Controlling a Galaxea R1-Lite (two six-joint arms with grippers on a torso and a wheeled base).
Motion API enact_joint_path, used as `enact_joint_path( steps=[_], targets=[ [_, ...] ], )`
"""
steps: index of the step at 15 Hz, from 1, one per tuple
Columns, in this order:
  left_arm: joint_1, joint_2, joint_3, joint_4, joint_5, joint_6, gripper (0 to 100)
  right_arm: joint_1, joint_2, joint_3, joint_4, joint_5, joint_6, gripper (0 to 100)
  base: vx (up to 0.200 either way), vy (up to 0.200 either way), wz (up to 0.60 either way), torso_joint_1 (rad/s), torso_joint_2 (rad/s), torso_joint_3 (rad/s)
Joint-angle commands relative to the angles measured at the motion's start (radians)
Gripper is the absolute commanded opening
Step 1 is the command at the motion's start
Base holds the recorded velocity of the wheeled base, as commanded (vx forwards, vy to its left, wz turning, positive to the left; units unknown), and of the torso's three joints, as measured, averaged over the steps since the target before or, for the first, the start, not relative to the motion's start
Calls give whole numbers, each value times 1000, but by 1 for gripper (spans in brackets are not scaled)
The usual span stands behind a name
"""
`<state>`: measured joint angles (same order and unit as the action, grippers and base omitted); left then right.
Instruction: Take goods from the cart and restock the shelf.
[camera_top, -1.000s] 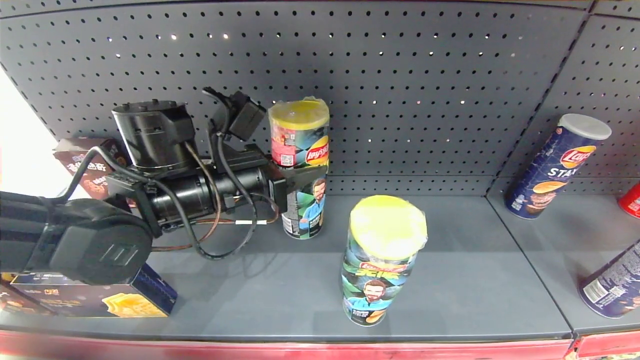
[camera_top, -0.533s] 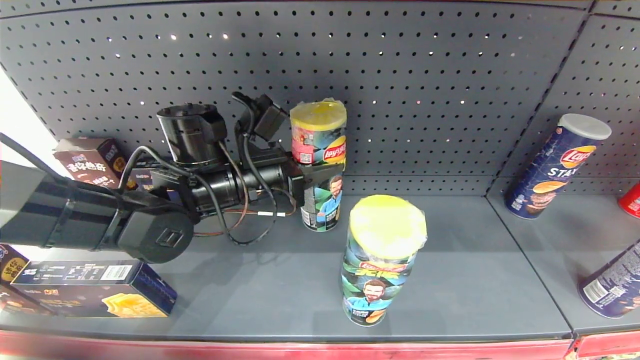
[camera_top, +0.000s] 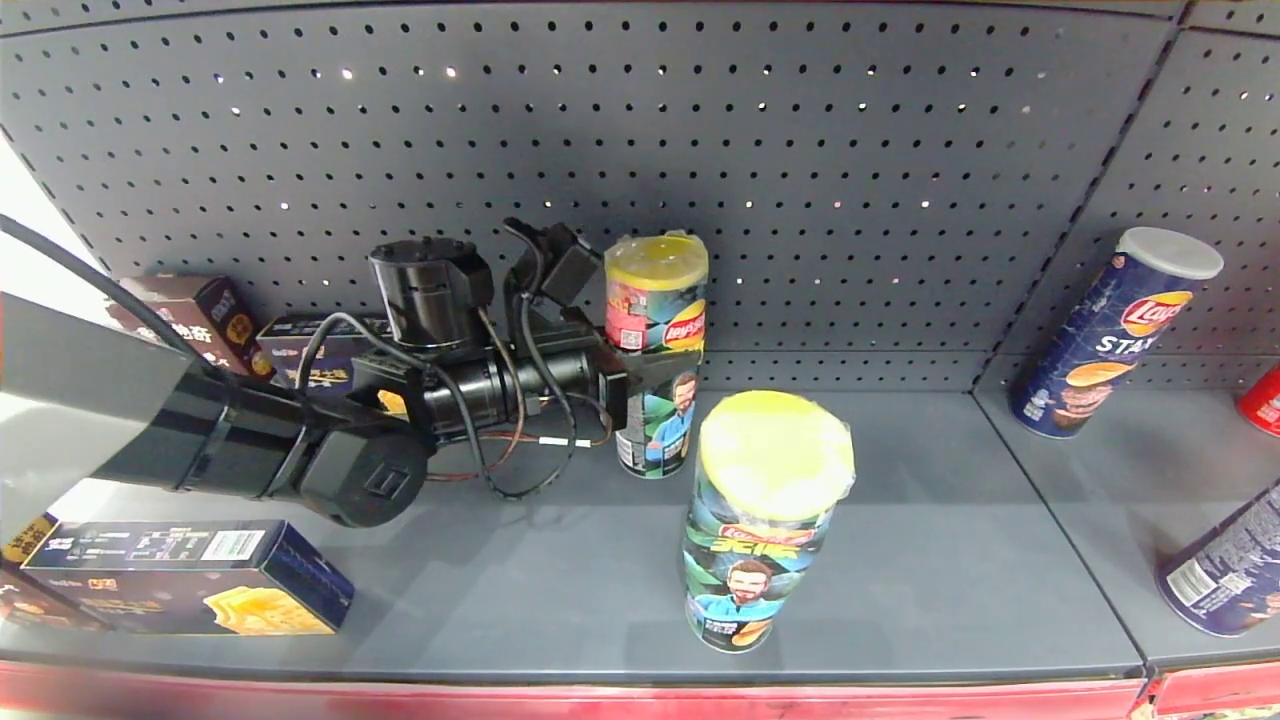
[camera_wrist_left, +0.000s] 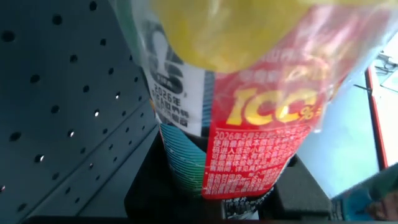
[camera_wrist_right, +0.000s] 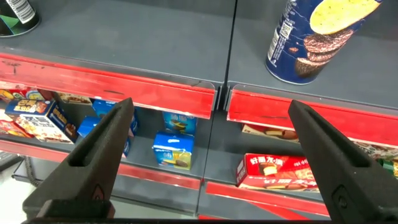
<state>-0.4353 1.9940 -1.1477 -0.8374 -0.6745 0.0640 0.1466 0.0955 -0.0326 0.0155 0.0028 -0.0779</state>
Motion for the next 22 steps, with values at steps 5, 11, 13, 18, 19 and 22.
enact_joint_path(
  steps=[5, 11, 13, 18, 19, 22],
  targets=[
    [-26, 54, -44, 0, 1, -1, 0, 1, 4, 0, 1, 0, 0, 100, 0, 0, 0, 0, 0, 0],
    [-34, 69, -50, -22, 1, -6, 100, 1, 4, -1, 3, 2, 0, 100, 0, 0, 0, 0, 0, 0],
    [-33, 60, -34, -45, 3, -32, 100, 1, 4, -1, 3, 2, 0, 100, 0, 0, 0, 0, 0, 0],
    [-22, -61, 138, -52, 12, -29, 100, 1, 3, -1, 3, 2, 0, 100, 0, 0, 0, 0, 0, 0],
    [-20, -70, 155, -52, 15, -27, 100, 1, 4, -1, 3, 2, 0, 100, 0, 0, 0, 0, 0, 0],
    [-20, -116, 226, -37, 87, -23, 100, 1, 4, -1, 3, 3, 1, 100, 0, 0, 0, 0, 0, 0]
  ],
)
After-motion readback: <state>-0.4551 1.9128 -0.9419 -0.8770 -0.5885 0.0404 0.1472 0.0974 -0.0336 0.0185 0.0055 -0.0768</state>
